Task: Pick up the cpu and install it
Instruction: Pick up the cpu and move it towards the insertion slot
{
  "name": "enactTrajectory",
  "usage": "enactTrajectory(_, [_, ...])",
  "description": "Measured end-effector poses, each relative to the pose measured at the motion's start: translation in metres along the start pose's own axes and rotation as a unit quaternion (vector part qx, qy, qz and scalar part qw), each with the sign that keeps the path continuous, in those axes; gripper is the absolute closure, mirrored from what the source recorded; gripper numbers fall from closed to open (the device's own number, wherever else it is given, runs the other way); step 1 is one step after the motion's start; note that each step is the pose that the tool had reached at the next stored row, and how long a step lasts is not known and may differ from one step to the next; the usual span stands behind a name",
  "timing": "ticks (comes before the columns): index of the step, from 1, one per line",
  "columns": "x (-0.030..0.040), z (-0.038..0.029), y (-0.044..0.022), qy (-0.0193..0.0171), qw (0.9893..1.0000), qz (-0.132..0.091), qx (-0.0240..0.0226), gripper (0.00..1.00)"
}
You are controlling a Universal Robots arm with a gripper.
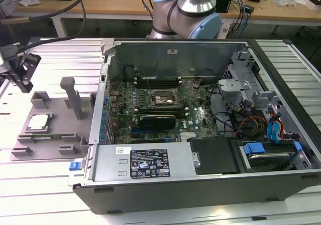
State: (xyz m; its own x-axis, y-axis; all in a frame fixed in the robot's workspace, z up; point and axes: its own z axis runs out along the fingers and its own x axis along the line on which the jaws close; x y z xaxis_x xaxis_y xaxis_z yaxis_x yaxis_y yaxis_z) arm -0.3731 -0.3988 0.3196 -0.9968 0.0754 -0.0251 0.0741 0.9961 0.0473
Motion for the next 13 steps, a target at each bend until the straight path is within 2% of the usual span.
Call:
enactTrajectory(8, [0.0000, 0.0002, -0.0001, 0.0000, 1.0000, 0.000, 0.0000, 0.89])
enactTrajectory(13, [0.0019, 0.0056, -0.0004, 0.0000, 1.0000, 0.000, 0.0000, 0.89])
